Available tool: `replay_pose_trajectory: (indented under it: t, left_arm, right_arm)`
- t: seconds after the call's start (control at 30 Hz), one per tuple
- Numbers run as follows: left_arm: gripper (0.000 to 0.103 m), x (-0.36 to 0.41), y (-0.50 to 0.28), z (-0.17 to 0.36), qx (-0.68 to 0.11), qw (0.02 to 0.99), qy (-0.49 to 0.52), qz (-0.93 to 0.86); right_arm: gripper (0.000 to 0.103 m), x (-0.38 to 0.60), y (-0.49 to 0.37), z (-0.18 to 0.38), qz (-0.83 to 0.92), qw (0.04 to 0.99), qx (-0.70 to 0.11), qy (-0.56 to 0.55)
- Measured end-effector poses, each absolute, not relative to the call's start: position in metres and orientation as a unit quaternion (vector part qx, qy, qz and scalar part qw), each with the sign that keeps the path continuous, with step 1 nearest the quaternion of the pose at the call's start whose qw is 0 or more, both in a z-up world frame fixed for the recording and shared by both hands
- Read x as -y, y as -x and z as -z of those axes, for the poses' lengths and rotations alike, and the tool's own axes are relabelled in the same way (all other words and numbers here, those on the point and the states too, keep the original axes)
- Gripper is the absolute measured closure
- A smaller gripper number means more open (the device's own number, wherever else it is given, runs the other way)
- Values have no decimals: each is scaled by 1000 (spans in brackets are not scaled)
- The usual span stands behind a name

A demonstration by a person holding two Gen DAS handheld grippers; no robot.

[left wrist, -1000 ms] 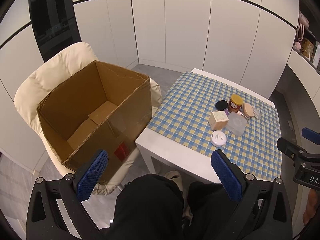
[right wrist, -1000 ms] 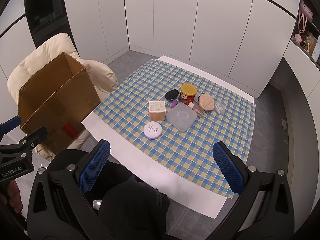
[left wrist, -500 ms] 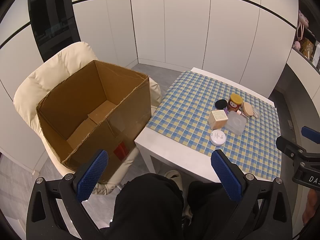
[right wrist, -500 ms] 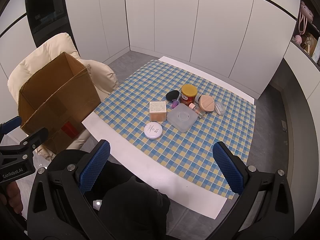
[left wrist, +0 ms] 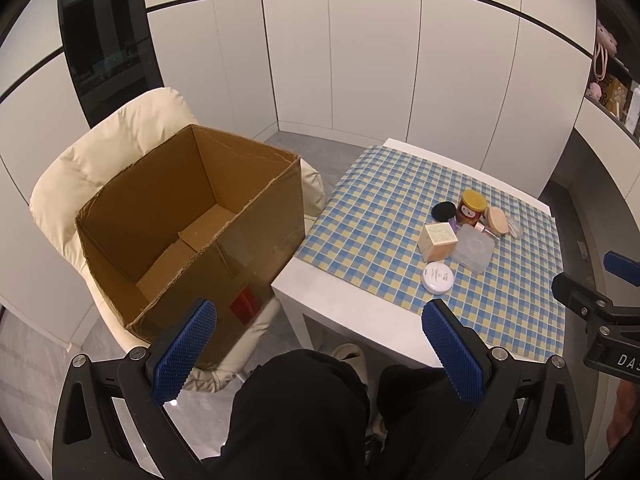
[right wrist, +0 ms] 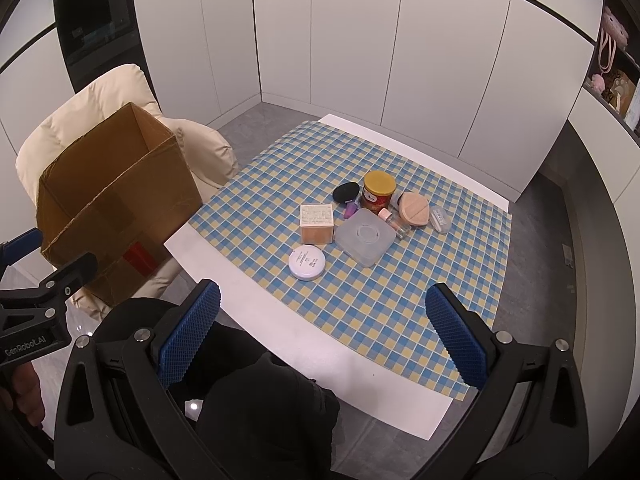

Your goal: Organize objects

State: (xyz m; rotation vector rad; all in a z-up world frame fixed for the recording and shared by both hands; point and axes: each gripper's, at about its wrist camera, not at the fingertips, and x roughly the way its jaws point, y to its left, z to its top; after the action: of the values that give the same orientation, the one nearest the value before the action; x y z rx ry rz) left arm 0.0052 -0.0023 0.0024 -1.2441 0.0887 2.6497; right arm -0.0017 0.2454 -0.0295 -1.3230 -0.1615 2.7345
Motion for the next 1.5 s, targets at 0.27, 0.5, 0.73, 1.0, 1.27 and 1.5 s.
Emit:
replay_pose_trajectory:
  t: [0.27, 0.5, 0.73, 1.0, 1.27, 1.5]
  left_arm:
    - [1, 0, -4, -1, -33, 103, 425, -899]
    - [1, 0, -4, 0, -34, 107, 426, -898]
    - [1, -1, -4, 0, -35, 104, 427, -897]
    - [1, -1, -4, 2, -34, 105, 430, -896]
    - [1, -1, -4, 2, -35, 108, 432, -895]
    - [1, -2, -4, 4, -36, 109, 435, -893]
  right_arm:
    - [0, -246, 2, 29, -898, 48, 55, 434]
    - [0, -245, 3, 29, -898, 47, 55, 434]
    - [0, -245, 2, 29, -898, 47, 56, 434]
    - [0, -245, 2, 29, -898, 45, 57, 434]
    - [0, -245, 2, 30, -898, 44, 58, 434]
    - [0, -244, 2, 30, -897, 44, 59, 435]
